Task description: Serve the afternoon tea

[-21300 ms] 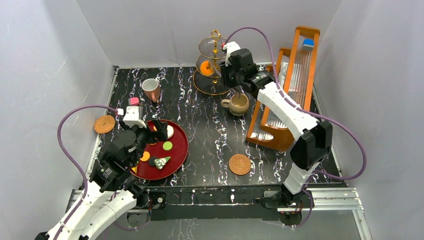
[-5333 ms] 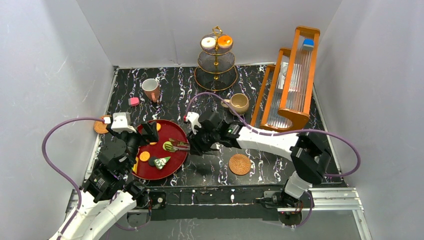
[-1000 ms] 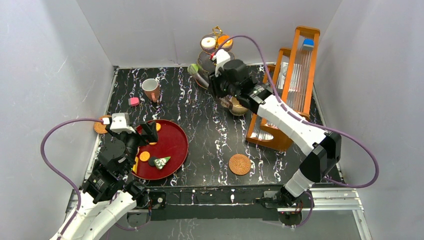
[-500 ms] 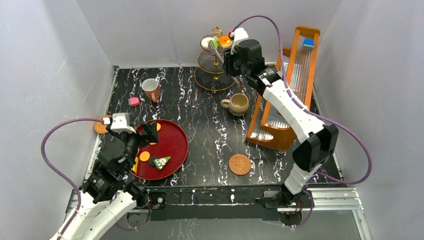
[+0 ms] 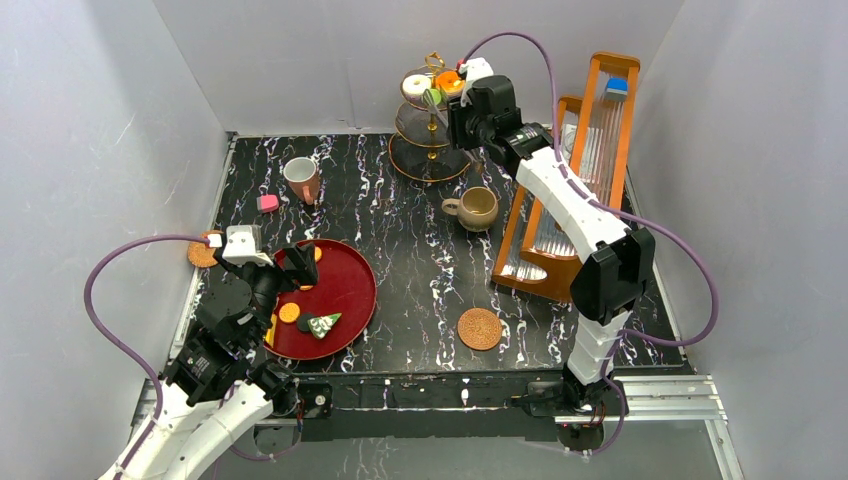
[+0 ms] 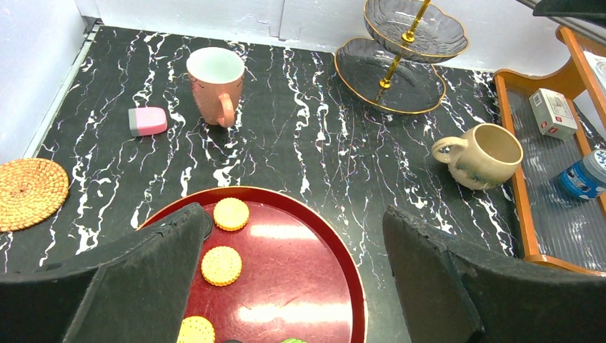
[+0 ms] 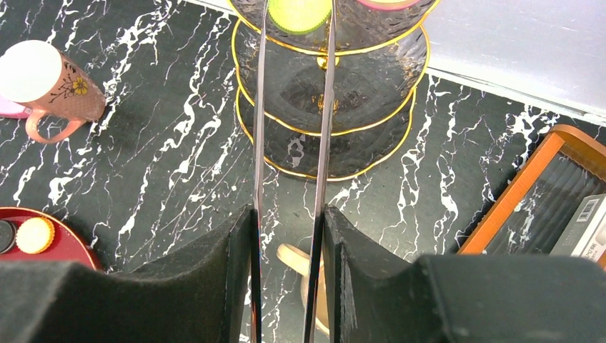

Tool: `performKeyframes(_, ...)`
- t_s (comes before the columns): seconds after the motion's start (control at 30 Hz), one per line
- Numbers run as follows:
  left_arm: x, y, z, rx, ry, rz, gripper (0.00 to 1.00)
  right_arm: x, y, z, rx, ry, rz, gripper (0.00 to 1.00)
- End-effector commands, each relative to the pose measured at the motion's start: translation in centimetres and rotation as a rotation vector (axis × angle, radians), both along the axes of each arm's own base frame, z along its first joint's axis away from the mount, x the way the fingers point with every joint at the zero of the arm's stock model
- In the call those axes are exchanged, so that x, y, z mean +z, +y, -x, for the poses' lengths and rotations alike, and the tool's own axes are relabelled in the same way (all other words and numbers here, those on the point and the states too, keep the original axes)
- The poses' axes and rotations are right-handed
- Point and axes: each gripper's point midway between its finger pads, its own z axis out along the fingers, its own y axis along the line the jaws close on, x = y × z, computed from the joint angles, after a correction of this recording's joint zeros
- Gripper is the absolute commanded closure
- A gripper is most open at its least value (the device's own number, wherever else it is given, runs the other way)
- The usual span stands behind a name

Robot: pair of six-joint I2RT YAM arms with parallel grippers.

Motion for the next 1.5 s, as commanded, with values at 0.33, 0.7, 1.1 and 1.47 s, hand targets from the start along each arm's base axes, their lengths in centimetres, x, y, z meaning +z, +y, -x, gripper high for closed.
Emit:
performKeyframes(0.33, 0.2, 0.0, -0.1, 0.002, -0.007, 0.005, 0.08, 5.9, -0.8, -1.1, -0.012, -0.118, -0.058, 0.47)
performKeyframes(0.7, 0.1, -0.1, -0.1, 0.001, -0.006, 0.003, 0.08, 7.7, -0.5, 1.2, 0.039, -0.108, -0.114, 0.51)
performKeyframes(1.1, 0.2, -0.1, -0.1, -0.002, -0.007, 0.005, 0.08, 6.7, 0.3, 6.6, 0.153, -0.028, -0.156, 0.52)
performKeyframes(1.47, 0.2, 0.0, 0.0, 0.004, -0.009, 0.005, 0.08, 3.7, 3.6, 14.9, 0.378, 0.054, -0.192, 0.53)
